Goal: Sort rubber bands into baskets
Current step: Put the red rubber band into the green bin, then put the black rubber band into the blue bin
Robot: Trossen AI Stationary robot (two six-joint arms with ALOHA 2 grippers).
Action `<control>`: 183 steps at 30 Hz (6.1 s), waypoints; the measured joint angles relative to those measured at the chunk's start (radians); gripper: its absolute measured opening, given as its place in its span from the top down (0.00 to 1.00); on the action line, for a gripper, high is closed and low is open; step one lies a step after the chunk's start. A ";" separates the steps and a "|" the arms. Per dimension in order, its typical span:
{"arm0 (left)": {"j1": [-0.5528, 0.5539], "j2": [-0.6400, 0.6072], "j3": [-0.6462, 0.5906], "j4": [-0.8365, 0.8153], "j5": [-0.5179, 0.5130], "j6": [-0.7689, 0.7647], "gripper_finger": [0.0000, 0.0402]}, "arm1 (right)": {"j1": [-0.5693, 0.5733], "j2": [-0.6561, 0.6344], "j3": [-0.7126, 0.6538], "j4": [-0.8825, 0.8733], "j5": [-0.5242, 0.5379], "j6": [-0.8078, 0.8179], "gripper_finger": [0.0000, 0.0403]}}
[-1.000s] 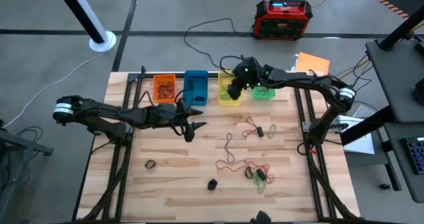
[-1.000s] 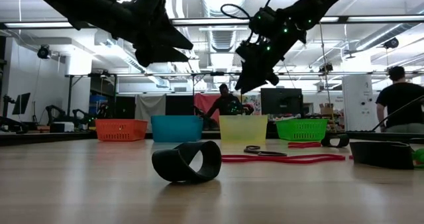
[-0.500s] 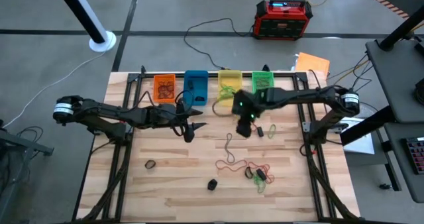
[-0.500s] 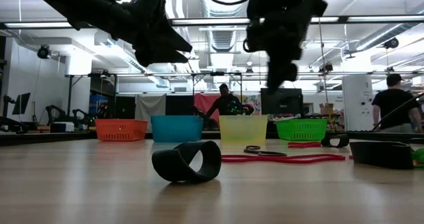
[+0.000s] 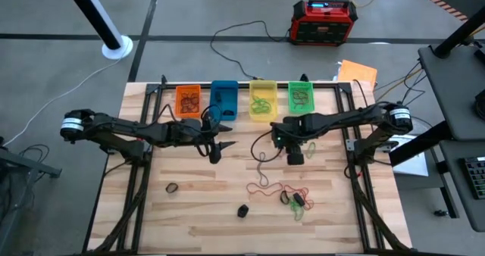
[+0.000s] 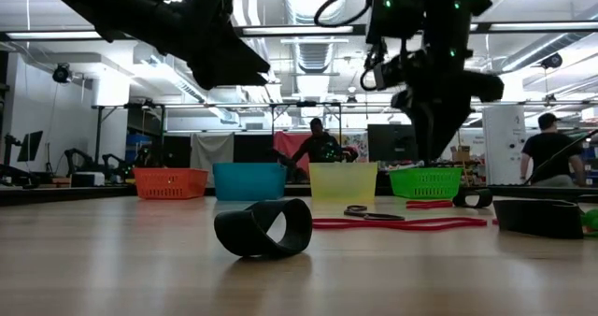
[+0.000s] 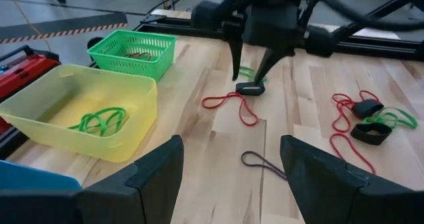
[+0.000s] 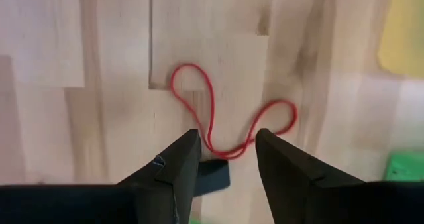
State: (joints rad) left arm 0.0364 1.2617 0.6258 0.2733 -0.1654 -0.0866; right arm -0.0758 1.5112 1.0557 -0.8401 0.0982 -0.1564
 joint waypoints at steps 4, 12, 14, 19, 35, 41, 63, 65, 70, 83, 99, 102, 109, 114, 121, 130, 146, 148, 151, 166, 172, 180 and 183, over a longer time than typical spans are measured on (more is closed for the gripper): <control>0.000 0.000 0.000 -0.008 0.000 0.017 0.42 | -0.010 0.000 -0.066 0.078 0.000 -0.028 0.66; 0.001 -0.088 0.107 -0.269 -0.078 0.106 0.42 | -0.009 0.001 -0.144 0.198 0.000 -0.002 0.68; 0.001 -0.122 0.164 -0.353 -0.117 0.142 0.42 | -0.010 0.001 -0.153 0.211 0.000 -0.001 0.67; 0.001 -0.173 0.236 -0.450 -0.141 0.228 0.42 | -0.010 0.001 -0.169 0.234 0.000 0.009 0.63; 0.001 -0.165 0.215 -0.453 -0.142 0.239 0.41 | -0.010 0.031 -0.251 0.348 -0.010 0.033 0.64; 0.001 -0.146 0.215 -0.452 -0.142 0.239 0.41 | -0.010 0.093 -0.244 0.355 -0.018 0.028 0.63; 0.001 0.004 0.215 -0.367 -0.140 0.185 0.41 | -0.011 -0.021 -0.226 0.440 -0.023 0.033 0.98; -0.001 0.007 0.215 -0.344 -0.139 0.174 0.41 | -0.011 -0.051 -0.229 0.475 -0.027 0.033 0.98; -0.004 0.003 0.214 -0.287 -0.139 0.171 0.42 | -0.012 -0.142 -0.255 0.642 -0.028 0.017 0.98; -0.030 -0.037 0.214 -0.230 -0.139 0.147 0.41 | -0.073 -0.264 -0.423 1.340 0.026 -0.011 0.98; -0.043 -0.027 0.213 -0.230 -0.138 0.101 0.41 | -0.228 -0.238 -0.427 1.224 0.911 0.139 0.98; -0.045 -0.024 0.212 -0.234 -0.138 0.082 0.42 | -0.311 -0.227 -0.427 1.105 0.876 0.266 0.98; -0.056 -0.021 0.203 -0.245 -0.138 0.064 0.42 | -0.445 -0.174 -0.430 1.036 0.677 0.406 0.98; -0.056 -0.021 0.190 -0.243 -0.139 0.041 0.41 | -0.475 -0.129 -0.430 1.039 0.626 0.475 0.98; -0.056 -0.021 0.149 -0.245 -0.138 -0.023 0.42 | -0.477 -0.107 -0.430 1.036 0.600 0.501 0.93; -0.069 -0.021 0.095 -0.244 -0.138 -0.119 0.41 | -0.483 -0.114 -0.426 1.039 0.596 0.506 0.78; -0.183 -0.026 0.067 -0.801 0.304 -0.573 0.41 | -0.372 -0.195 -0.425 1.117 0.111 0.348 0.72; -0.209 -0.027 0.067 -0.871 0.323 -0.671 0.41 | -0.362 -0.194 -0.425 1.115 0.111 0.345 0.73; -0.272 -0.029 0.067 -0.967 0.377 -0.800 0.41 | -0.355 -0.188 -0.425 1.117 0.110 0.341 0.74; -0.636 -0.029 0.067 -1.008 0.301 -0.984 0.41 | -0.347 -0.167 -0.425 1.237 0.103 0.341 0.73; -0.673 -0.005 0.067 -1.073 0.174 -1.089 0.41 | -0.323 -0.167 -0.425 1.239 0.103 0.341 0.70; -0.687 0.091 0.067 -1.168 0.163 -1.155 0.41 | -0.317 -0.167 -0.425 1.239 0.103 0.346 0.70; -0.714 0.136 0.067 -1.163 0.163 -1.166 0.42 | -0.317 -0.167 -0.425 1.239 0.103 0.354 0.70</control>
State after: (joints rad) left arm -0.6776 1.3976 0.6930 -0.8898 -0.0019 -1.2522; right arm -0.3927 1.3445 0.6304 0.3992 0.2012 0.1974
